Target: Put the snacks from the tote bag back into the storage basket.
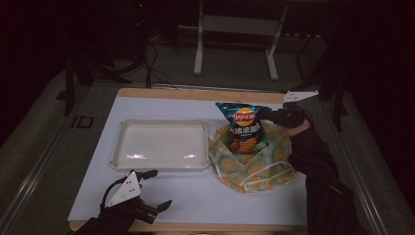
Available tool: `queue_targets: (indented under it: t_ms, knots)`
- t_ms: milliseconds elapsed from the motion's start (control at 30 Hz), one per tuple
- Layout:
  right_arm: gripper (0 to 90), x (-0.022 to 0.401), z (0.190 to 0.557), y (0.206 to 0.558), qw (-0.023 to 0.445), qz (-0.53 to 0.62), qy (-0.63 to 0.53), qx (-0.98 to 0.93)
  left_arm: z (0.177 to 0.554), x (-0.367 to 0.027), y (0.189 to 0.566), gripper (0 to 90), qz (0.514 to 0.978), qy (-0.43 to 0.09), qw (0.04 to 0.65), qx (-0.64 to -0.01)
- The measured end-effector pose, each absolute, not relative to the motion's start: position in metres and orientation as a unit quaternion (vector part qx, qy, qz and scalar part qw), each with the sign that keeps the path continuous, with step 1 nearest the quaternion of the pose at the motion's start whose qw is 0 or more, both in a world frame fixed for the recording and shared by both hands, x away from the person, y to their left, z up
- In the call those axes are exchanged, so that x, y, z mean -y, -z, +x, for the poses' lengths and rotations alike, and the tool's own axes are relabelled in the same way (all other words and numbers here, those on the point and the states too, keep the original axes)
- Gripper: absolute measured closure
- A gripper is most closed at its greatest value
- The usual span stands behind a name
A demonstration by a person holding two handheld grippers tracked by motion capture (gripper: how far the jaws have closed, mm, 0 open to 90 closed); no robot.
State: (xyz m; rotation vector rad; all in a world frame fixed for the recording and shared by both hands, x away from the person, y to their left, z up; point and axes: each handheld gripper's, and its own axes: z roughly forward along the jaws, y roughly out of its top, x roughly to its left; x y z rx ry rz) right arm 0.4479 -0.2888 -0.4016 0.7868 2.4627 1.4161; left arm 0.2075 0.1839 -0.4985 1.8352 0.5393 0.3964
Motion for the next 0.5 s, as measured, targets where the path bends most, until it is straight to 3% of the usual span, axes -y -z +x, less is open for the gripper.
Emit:
queue_targets:
  t_ms: [500]
  knots:
    - [90.0,0.292,0.443,0.364,0.128,0.268,-0.494,-0.817,0.207,-0.184,0.499,0.4,0.779,-0.168,0.560,-0.228]
